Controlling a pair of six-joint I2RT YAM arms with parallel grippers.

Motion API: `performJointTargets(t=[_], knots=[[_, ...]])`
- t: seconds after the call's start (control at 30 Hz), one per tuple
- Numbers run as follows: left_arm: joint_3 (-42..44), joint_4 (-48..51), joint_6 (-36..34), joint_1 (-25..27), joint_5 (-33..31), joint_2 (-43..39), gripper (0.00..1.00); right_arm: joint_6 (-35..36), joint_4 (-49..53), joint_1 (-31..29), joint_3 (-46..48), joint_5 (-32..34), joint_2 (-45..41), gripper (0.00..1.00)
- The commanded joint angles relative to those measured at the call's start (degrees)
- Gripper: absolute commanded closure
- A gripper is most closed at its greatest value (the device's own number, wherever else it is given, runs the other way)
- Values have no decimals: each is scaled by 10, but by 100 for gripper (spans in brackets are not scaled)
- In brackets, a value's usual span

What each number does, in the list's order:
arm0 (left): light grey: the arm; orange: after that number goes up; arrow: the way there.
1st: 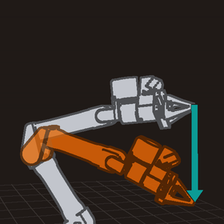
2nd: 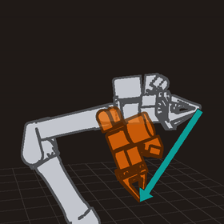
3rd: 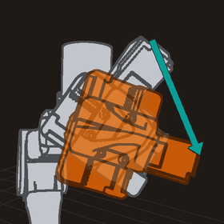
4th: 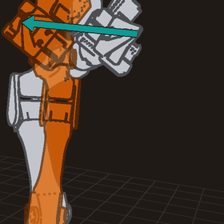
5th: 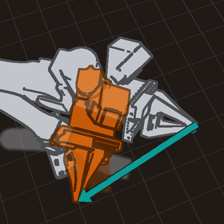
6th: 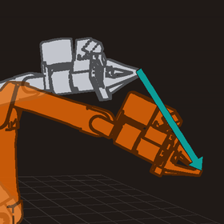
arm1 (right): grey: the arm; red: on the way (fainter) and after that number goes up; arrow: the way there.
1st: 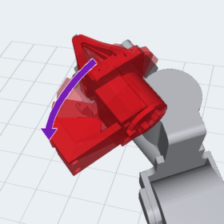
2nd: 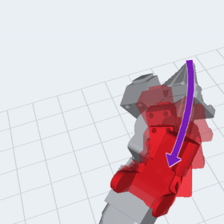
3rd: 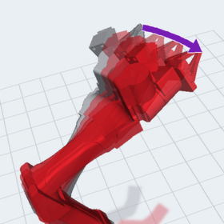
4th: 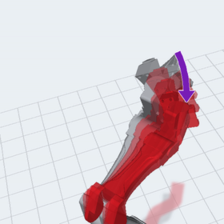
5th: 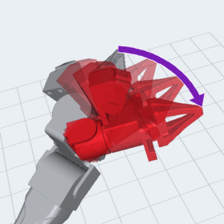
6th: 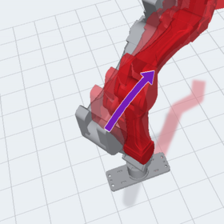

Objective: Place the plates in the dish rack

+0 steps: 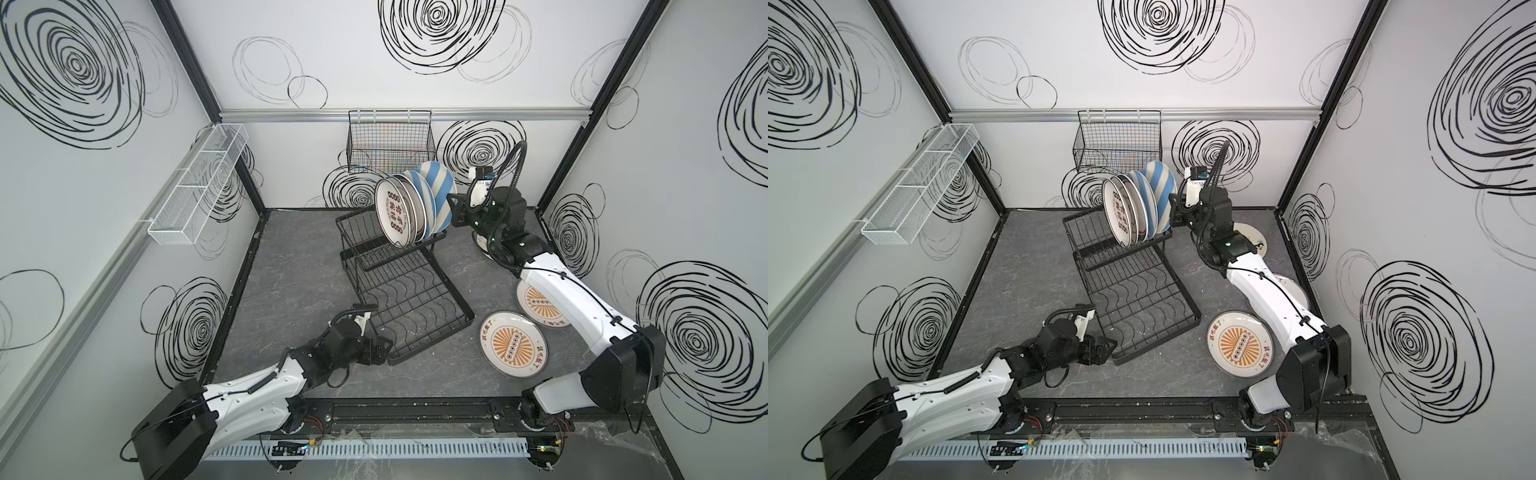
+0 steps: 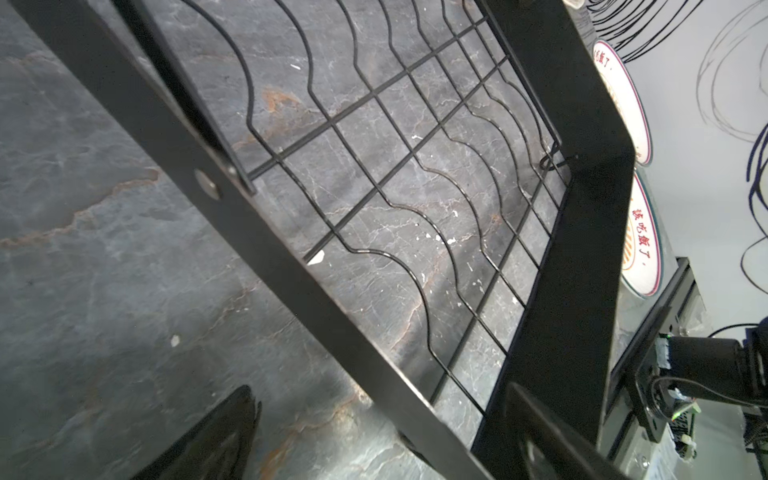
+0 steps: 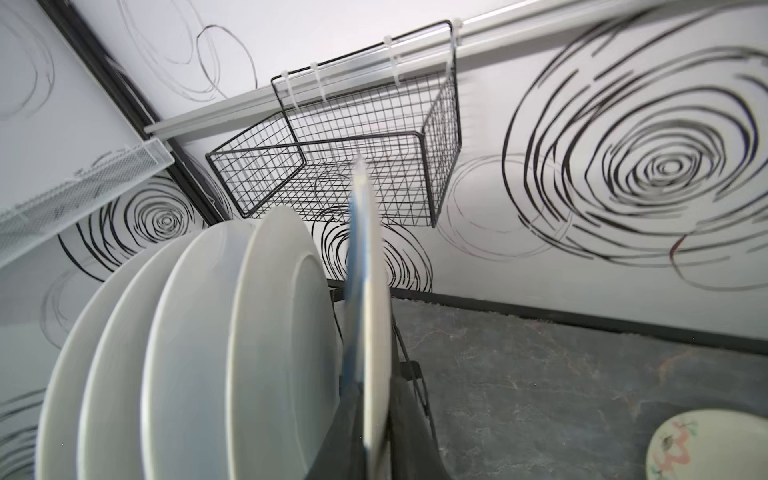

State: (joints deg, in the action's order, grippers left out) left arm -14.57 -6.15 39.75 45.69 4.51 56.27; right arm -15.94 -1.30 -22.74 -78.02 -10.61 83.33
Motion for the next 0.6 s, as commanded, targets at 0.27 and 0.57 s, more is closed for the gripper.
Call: performJointTargets(t=[0.27, 0.57], knots=[[-21, -18, -14, 15, 1, 14, 4, 34, 34, -40, -57, 75, -6, 96], [-34, -25, -18, 40, -3, 35, 4, 47, 61, -113, -87, 222, -4, 100]])
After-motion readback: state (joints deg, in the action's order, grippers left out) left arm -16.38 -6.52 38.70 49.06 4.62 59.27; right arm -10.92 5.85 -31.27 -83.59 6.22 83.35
